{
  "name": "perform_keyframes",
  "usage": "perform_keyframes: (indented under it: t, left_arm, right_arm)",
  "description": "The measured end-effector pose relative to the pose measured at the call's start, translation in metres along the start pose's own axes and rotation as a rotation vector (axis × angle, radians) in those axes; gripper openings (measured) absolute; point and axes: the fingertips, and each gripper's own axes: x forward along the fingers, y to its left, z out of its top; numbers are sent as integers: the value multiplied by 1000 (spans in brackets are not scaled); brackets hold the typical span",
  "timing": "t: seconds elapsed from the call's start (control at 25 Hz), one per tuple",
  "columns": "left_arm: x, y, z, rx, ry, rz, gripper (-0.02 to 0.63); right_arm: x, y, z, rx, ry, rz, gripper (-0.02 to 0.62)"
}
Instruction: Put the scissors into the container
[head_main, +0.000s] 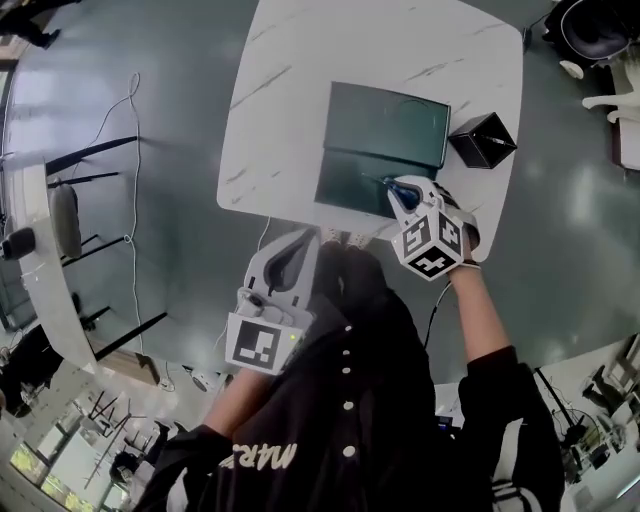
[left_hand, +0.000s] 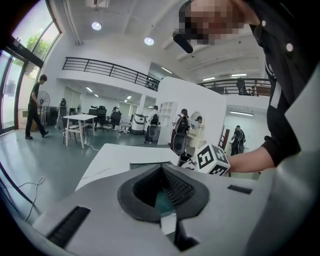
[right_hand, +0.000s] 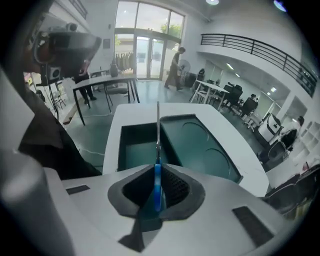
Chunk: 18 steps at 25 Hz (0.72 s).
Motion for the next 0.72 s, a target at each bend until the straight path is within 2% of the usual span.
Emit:
perform_keyframes:
  t: [0.12,0.28,0.48,0.72]
  left_arm:
    - [-7,-2,-18,-23,40,6,26]
    - [-2,3,-31,-43,54,11,26]
    - [3,7,-47,-71,87,15,26]
    - [6,9,-68,-100,129,24,26]
  right_arm:
    - [18,6,-10,-119,90,-11,52]
    - [44,-3,-15,-265,167,-82,52]
    - [62,-12,-14,-340,198,-172,52]
    - [75,-8,-7,-389,159,-185,54]
